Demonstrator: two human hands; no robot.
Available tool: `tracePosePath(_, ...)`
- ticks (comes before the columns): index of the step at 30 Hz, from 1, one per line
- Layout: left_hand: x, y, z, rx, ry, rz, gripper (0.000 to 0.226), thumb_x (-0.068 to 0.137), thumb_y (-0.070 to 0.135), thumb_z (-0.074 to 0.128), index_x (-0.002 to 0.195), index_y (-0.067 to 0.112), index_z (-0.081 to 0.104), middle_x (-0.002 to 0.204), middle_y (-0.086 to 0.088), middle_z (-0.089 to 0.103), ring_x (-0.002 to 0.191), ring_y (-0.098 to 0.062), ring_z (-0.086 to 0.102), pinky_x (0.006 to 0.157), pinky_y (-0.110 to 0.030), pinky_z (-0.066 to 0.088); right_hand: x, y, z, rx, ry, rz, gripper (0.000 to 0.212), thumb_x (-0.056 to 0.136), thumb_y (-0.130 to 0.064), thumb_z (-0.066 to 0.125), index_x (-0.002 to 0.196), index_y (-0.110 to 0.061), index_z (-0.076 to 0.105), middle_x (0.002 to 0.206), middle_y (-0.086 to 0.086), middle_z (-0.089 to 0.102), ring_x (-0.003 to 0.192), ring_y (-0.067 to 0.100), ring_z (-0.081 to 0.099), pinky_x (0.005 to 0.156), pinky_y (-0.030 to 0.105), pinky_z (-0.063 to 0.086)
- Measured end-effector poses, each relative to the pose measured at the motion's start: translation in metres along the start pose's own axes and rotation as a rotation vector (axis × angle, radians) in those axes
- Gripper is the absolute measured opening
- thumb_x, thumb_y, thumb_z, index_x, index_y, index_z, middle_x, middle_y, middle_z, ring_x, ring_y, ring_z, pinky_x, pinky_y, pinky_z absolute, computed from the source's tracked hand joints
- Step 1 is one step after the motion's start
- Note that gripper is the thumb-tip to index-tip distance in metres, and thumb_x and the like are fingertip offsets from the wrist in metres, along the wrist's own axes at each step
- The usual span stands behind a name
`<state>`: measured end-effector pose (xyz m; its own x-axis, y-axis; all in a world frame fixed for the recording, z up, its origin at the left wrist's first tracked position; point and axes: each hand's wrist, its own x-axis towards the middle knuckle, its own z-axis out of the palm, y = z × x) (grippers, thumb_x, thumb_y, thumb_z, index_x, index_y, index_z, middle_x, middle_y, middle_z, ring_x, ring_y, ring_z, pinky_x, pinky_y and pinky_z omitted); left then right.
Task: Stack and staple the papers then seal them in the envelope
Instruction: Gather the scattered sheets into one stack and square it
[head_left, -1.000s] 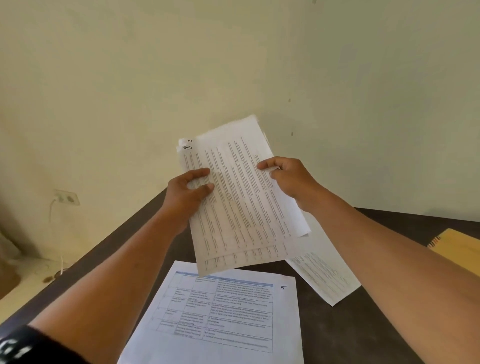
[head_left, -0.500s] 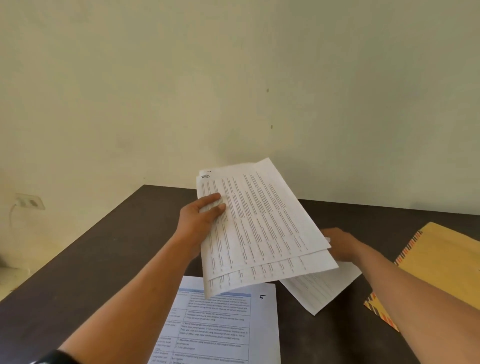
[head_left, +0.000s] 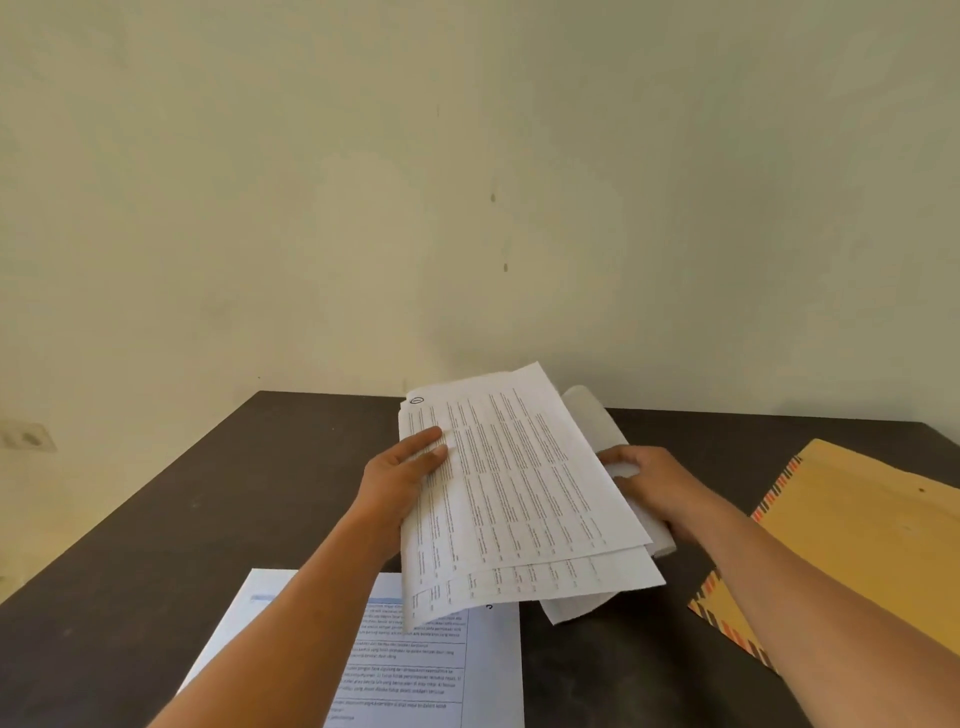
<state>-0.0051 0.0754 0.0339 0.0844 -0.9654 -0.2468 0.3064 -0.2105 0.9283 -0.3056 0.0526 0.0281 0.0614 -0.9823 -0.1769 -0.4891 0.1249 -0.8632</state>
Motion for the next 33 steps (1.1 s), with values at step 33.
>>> tracePosePath(33,-0.063,0.053,-0.067,0.201,0.106,0.177,0.035,0.09,0.006,0.071,0.121,0.024,0.069,0.12,-0.014,0.065,0.089,-0.036,0.074,0.074,-0.052,0.062,-0.049,-0.105,0.063,0.402,-0.141,-0.19,0.025,0.096,-0.023,0.066,0.12,-0.023,0.061,0.115,0.011,0.073,0.081,0.022,0.071,0.056,0.032,0.055)
